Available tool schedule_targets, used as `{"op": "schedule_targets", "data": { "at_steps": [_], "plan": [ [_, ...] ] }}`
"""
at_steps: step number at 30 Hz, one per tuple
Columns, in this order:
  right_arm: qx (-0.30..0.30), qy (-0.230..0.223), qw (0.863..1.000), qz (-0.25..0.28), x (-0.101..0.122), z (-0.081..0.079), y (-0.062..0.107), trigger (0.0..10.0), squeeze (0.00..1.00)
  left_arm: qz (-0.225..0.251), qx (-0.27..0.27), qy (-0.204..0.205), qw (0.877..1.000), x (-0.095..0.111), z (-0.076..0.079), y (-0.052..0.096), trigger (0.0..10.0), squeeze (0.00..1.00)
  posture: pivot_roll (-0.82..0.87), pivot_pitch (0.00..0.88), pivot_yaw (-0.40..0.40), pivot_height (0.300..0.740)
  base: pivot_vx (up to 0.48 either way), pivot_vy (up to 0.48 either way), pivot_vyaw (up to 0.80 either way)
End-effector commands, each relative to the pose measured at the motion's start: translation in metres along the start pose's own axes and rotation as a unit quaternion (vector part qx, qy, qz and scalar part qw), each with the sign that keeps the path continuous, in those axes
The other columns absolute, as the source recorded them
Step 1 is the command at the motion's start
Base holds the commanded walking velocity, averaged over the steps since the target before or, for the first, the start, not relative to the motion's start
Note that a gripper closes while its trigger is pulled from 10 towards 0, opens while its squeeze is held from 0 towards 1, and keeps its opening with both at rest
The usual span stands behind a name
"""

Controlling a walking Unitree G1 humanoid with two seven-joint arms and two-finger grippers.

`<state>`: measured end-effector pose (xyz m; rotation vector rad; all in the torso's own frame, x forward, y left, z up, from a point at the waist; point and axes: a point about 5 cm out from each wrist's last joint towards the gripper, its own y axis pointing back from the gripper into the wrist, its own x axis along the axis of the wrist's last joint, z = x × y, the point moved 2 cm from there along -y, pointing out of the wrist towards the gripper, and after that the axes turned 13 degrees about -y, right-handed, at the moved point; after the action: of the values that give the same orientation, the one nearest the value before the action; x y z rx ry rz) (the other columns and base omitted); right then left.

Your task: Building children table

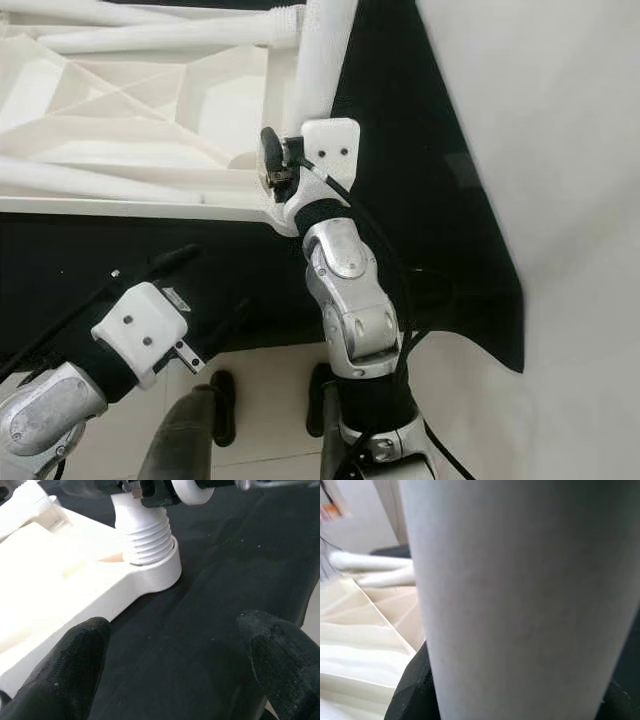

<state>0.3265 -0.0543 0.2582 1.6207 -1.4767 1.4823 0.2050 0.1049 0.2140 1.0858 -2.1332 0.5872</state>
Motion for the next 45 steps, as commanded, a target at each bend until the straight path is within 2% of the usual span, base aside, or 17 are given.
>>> {"op": "schedule_targets", "data": {
  "at_steps": [1, 3, 7, 12, 14, 19, 23, 27, 28, 31, 35, 37, 40, 41, 43, 44, 45],
  "plan": [
    [0.001, -0.016, 0.999, -0.041, -0.024, 0.005, 0.003, 10.0, 0.00, -0.002, -0.007, 0.001, 1.000, -0.002, 0.003, 0.001, 10.0, 0.00, 0.13, 0.380, -0.028, 0.740, 0.000, 0.000, 0.00],
    [0.015, -0.012, 0.999, -0.032, -0.020, 0.003, 0.001, 10.0, 0.00, -0.002, -0.006, 0.000, 1.000, -0.002, 0.003, 0.001, 10.0, 0.00, 0.13, 0.380, -0.027, 0.740, 0.000, 0.000, 0.00],
    [0.112, 0.029, 0.993, 0.003, -0.007, -0.011, -0.002, 10.0, 0.00, -0.004, -0.004, -0.001, 1.000, -0.004, 0.003, 0.001, 10.0, 0.00, 0.13, 0.383, -0.025, 0.740, 0.000, 0.000, 0.00],
    [0.199, 0.096, 0.975, -0.010, -0.008, -0.019, -0.003, 10.0, 0.00, -0.010, -0.008, 0.003, 1.000, -0.006, 0.008, 0.003, 10.0, 0.00, 0.13, 0.396, -0.029, 0.740, 0.000, 0.000, 0.00],
    [0.199, 0.096, 0.975, -0.010, -0.008, -0.019, -0.003, 10.0, 0.00, -0.010, -0.008, 0.003, 1.000, -0.006, 0.008, 0.003, 10.0, 0.00, 0.13, 0.396, -0.029, 0.740, 0.000, 0.000, 0.00],
    [0.290, 0.135, 0.945, -0.063, -0.015, -0.018, -0.006, 10.0, 0.00, -0.012, -0.009, 0.011, 1.000, -0.004, 0.011, 0.007, 10.0, 0.00, 0.13, 0.422, -0.045, 0.740, 0.000, 0.000, 0.00],
    [0.333, 0.112, 0.932, -0.096, -0.014, -0.017, -0.005, 10.0, 0.00, -0.015, -0.010, 0.017, 1.000, -0.002, 0.014, 0.009, 10.0, 0.00, 0.13, 0.441, -0.054, 0.740, 0.000, 0.000, 0.00],
    [0.385, 0.121, 0.907, -0.119, -0.012, -0.016, -0.001, 10.0, 0.00, -0.017, -0.011, 0.020, 1.000, -0.001, 0.016, 0.011, 10.0, 0.00, 0.13, 0.459, -0.061, 0.740, 0.000, 0.000, 0.00],
    [0.385, 0.121, 0.907, -0.119, -0.012, -0.016, -0.001, 10.0, 0.00, -0.017, -0.011, 0.020, 1.000, -0.001, 0.016, 0.011, 10.0, 0.00, 0.13, 0.459, -0.061, 0.740, 0.000, 0.000, 0.00],
    [0.438, 0.116, 0.881, -0.136, -0.007, -0.010, 0.003, 10.0, 0.00, -0.019, -0.012, 0.024, 0.999, 0.000, 0.017, 0.013, 10.0, 0.00, 0.12, 0.470, -0.064, 0.740, 0.000, 0.000, 0.00],
    [0.450, 0.064, 0.884, -0.106, 0.029, 0.011, -0.019, 10.0, 0.00, -0.022, -0.017, 0.031, 0.999, 0.002, 0.020, 0.017, 10.0, 0.00, 0.13, 0.494, -0.064, 0.740, 0.000, 0.000, 0.00],
    [0.453, 0.053, 0.885, -0.097, 0.036, 0.014, -0.022, 10.0, 0.00, -0.023, -0.018, 0.032, 0.999, 0.002, 0.021, 0.018, 10.0, 0.00, 0.13, 0.497, -0.064, 0.740, 0.000, 0.000, 0.00],
    [0.509, 0.016, 0.856, -0.090, 0.060, 0.021, -0.018, 10.0, 0.00, -0.027, -0.022, 0.037, 0.999, 0.004, 0.022, 0.022, 10.0, 0.00, 0.14, 0.515, -0.061, 0.740, 0.000, 0.000, 0.00],
    [0.509, 0.016, 0.856, -0.090, 0.060, 0.021, -0.018, 10.0, 0.00, -0.027, -0.022, 0.037, 0.999, 0.004, 0.022, 0.022, 10.0, 0.00, 0.14, 0.515, -0.061, 0.740, 0.000, 0.000, 0.00],
    [0.556, 0.016, 0.824, -0.105, 0.065, 0.023, -0.009, 10.0, 0.00, -0.029, -0.025, 0.040, 0.998, 0.005, 0.023, 0.025, 10.0, 0.00, 0.14, 0.527, -0.055, 0.740, 0.000, 0.000, 0.00],
    [0.556, 0.016, 0.824, -0.105, 0.065, 0.023, -0.009, 10.0, 0.00, -0.029, -0.025, 0.040, 0.998, 0.005, 0.023, 0.025, 10.0, 0.00, 0.14, 0.527, -0.055, 0.740, 0.000, 0.000, 0.00],
    [0.579, 0.021, 0.807, -0.118, 0.065, 0.024, -0.004, 10.0, 0.00, -0.029, -0.028, 0.041, 0.998, 0.006, 0.023, 0.026, 10.0, 0.00, 0.15, 0.535, -0.049, 0.740, 0.000, 0.000, 0.00]
  ]
}}
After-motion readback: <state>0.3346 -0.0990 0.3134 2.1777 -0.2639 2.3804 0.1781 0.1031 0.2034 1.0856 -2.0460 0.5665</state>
